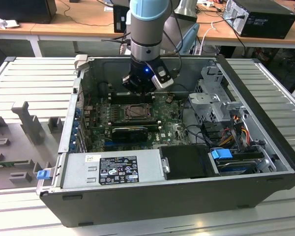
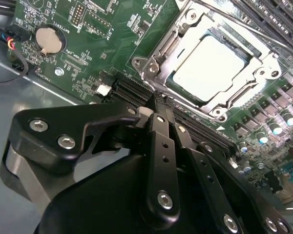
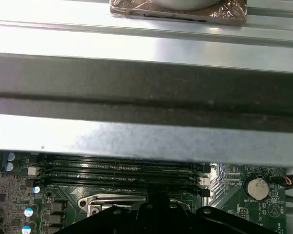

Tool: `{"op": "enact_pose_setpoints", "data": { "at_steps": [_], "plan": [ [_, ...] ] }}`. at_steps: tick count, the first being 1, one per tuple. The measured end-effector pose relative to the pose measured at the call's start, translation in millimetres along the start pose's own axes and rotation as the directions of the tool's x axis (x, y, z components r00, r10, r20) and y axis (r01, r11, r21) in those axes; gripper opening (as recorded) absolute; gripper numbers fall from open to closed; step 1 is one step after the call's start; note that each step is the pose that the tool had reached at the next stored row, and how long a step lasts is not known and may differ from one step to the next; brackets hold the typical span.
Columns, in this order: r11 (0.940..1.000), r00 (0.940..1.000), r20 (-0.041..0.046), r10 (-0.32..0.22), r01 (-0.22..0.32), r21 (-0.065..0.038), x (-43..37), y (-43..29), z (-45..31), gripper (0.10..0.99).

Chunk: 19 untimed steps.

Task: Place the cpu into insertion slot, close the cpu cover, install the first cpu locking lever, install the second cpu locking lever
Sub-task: 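Install the first cpu locking lever, then install the second cpu locking lever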

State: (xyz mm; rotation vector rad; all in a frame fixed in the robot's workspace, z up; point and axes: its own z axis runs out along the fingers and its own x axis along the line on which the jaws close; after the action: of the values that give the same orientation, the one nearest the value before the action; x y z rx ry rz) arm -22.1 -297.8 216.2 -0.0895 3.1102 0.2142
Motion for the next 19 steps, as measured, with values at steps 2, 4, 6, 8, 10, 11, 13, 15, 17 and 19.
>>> {"op": "enact_pose_setpoints", "data": {
  "at_steps": [2,4,6,8,10,11,13,15,17,19],
  "plan": [
    [1.0,1.0,0.0001,0.0,0.0,0.0,0.1,-0.9,-0.1,0.106],
    [1.0,1.0,0.0,0.0,0.0,0.0,0.1,-1.6,-0.2,0.106],
    [1.0,1.0,0.0,0.0,0.0,0.0,0.1,-2.2,-0.3,0.106],
    [1.0,1.0,0.0,0.0,0.0,0.0,0.2,-2.7,-0.4,0.106],
    [1.0,1.0,0.0,0.0,0.0,0.0,0.2,-3.4,-0.5,0.106],
    [1.0,1.0,0.0,0.0,0.0,0.0,0.2,-3.8,-0.6,0.106],
    [1.0,1.0,0.0,0.0,0.0,0.0,0.4,-6.4,-0.9,0.106],
    [1.0,1.0,0.0,0.0,0.0,0.0,0.5,-9.5,-1.4,0.106],
    [1.0,1.0,-0.0001,0.0,0.0,0.0,0.6,-10.2,-3.3,0.106],
    [1.0,1.0,0.0,0.0,0.0,0.0,0.5,-10.1,-6.3,0.106]
  ]
}}
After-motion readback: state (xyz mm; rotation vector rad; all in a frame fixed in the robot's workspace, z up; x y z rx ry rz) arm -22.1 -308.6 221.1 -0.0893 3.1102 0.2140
